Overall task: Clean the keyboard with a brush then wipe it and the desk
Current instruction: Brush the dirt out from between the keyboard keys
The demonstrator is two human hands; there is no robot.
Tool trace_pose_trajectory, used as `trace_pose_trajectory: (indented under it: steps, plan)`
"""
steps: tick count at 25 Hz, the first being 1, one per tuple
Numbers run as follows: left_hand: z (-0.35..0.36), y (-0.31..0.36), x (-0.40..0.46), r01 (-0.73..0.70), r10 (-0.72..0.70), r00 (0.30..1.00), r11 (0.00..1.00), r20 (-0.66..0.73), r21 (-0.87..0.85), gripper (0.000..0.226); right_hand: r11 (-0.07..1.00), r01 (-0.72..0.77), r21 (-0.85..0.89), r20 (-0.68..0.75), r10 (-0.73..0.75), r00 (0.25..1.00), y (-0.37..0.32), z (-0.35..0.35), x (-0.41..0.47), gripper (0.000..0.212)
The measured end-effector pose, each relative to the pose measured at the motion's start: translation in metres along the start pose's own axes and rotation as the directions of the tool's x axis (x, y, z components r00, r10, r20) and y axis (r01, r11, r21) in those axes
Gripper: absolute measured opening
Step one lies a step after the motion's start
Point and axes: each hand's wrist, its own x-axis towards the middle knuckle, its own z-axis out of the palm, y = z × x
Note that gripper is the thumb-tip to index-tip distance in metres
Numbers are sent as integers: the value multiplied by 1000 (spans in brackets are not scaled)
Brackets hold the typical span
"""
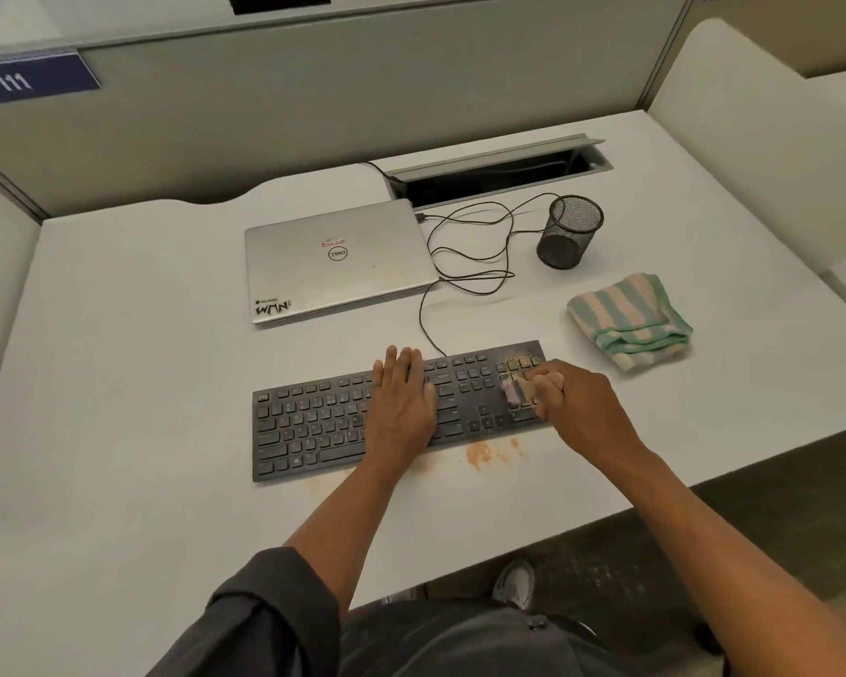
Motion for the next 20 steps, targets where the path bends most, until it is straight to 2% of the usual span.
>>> trace_pose_trajectory:
  steps: [2, 6, 12, 16, 18, 20]
  plan:
    - [4, 4, 1, -2, 2, 1000, 1000, -7, 10, 58, 994, -33, 101, 17, 31, 999, -6, -1, 10, 26]
    - [7, 3, 1, 10, -10, 1000, 1000, -21, 25, 64, 992, -35, 118, 46, 30, 998, -22, 7, 42, 22]
    - [9, 4, 1, 15, -14, 1000, 999, -17, 47, 65, 988, -150, -41, 9, 150, 989, -15, -19, 85, 26]
    - [9, 4, 2, 24, -23, 1000, 998, -6, 63, 64, 985, -111, 135, 105, 98, 990, -29, -16, 95, 23]
    - [9, 5, 2, 26, -26, 1000, 998, 0, 63, 68, 989, -107, 102, 135, 93, 986, -28, -11, 100, 23]
    - [9, 4, 2, 25, -25, 1000, 998, 0, 57, 69, 990, -144, -5, 63, 144, 988, -21, -17, 108, 25]
